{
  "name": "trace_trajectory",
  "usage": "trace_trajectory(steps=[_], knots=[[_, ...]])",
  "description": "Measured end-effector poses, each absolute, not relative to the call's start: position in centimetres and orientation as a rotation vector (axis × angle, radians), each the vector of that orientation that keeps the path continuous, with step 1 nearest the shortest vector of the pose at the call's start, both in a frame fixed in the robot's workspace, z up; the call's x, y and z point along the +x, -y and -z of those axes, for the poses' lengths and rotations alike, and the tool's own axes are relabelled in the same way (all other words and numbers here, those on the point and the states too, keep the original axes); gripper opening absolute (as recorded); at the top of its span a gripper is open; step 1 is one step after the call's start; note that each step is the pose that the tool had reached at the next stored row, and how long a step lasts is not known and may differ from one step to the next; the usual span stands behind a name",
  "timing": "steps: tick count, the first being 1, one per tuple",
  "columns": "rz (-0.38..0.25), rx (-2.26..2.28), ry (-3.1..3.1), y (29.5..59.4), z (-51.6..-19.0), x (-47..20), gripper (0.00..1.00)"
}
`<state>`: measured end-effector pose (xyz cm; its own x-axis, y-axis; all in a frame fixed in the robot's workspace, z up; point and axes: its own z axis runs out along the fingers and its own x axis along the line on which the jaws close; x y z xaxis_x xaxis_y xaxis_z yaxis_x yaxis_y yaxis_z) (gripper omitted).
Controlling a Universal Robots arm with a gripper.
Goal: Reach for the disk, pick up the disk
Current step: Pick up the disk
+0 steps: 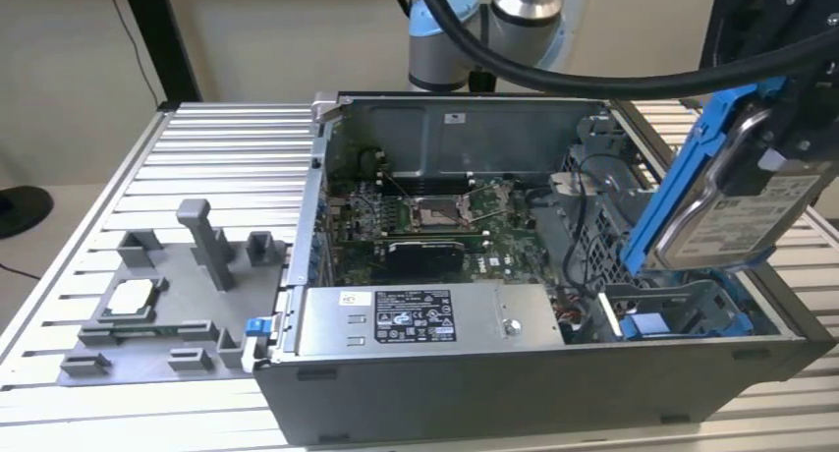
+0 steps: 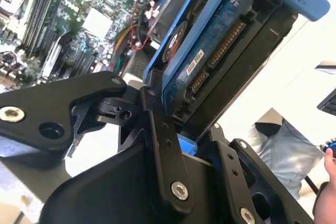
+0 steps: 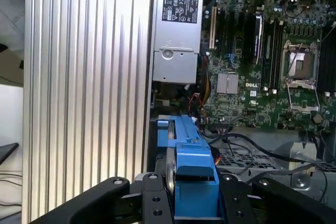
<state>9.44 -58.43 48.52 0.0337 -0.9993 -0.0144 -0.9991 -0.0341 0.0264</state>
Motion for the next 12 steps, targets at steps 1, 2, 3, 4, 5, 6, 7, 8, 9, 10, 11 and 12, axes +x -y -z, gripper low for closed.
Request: trace_trajectory(steps=[1,2,3,4,5,6,7,8,9,10,11,12], knots=[[0.045,2.252,2.177,58.62,-48.52,9.54,0.0],[0.046,2.252,2.176,58.81,-48.52,9.65,0.0],[0.046,2.251,2.176,59.0,-48.53,9.76,0.0],[0.047,2.251,2.176,59.2,-48.52,9.87,0.0],[0.048,2.251,2.176,59.37,-48.52,9.96,0.0],[0.048,2.251,2.176,59.49,-48.53,10.02,0.0],[0.048,2.251,2.176,59.53,-48.52,10.03,0.0],[0.048,2.251,2.176,59.52,-48.52,10.03,0.0],[0.048,2.251,2.176,59.52,-48.52,10.04,0.0],[0.048,2.251,2.176,59.52,-48.52,10.05,0.0],[0.048,2.251,2.176,59.52,-48.52,10.06,0.0],[0.048,2.251,2.176,59.52,-48.53,10.06,0.0]])
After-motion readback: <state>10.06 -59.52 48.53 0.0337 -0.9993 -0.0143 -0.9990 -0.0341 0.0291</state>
